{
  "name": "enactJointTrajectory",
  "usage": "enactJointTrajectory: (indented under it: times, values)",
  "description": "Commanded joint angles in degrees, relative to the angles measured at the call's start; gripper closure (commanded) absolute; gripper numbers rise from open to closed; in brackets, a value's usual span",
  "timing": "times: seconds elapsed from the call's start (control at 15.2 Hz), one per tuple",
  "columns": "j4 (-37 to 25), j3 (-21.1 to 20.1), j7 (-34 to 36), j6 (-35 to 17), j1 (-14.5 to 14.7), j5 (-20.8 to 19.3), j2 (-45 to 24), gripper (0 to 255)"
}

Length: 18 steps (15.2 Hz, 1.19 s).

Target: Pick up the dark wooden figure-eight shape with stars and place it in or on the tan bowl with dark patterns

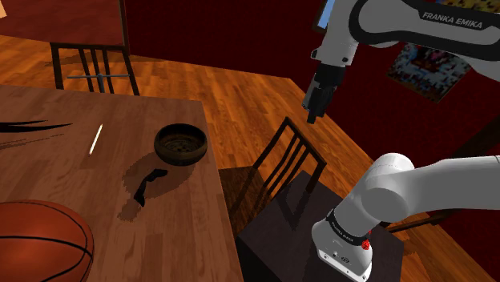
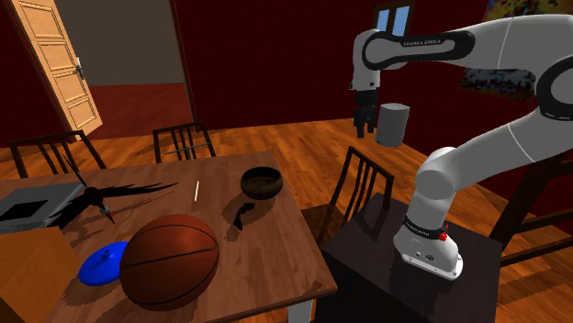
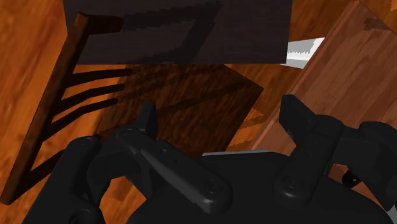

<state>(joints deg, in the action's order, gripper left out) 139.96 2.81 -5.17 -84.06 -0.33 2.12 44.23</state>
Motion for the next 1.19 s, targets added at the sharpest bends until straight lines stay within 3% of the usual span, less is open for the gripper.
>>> enactJointTrajectory:
  times: [0.0,0.53,1.12]
  values:
    - [0.0,0.0,0.0,0.0,0.0,0.0,0.0,0]
    - [6.2,-7.7,8.3,-14.2,3.6,7.7,-4.3,0]
    - [6.7,-16.7,16.7,-31.8,7.2,14.2,-16.4,0]
